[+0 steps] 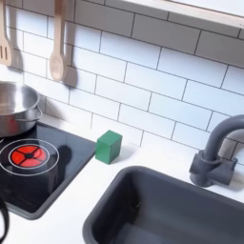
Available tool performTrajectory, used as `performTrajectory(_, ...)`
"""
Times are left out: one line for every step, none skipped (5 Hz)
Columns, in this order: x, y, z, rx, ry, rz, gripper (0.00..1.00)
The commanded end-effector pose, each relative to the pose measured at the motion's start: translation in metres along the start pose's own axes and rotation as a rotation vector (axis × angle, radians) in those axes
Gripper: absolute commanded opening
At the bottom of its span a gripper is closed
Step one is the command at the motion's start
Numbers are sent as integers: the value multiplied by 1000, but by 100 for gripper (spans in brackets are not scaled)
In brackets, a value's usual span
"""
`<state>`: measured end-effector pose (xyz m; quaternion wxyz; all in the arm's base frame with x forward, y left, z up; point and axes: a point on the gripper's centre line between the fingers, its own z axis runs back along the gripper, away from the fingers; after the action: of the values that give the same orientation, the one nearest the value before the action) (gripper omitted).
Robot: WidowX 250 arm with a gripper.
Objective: Slide pot right
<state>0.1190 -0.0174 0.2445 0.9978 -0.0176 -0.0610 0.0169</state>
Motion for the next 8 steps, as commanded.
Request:
performTrajectory(0,0,0,0,2,0,100)
performTrajectory(3,4,-4,-11,-2,4,100)
performTrajectory(10,7,-3,-4,-18,12,100)
performTrajectory(16,12,-7,-8,-2,17,100)
performTrajectory(27,16,-8,1,-3,11,100)
performTrajectory(40,19,-6,8,-13,19,100)
performTrajectory(55,25,-5,14,-24,13,100)
performTrajectory(69,32,-7,30,-33,17,100)
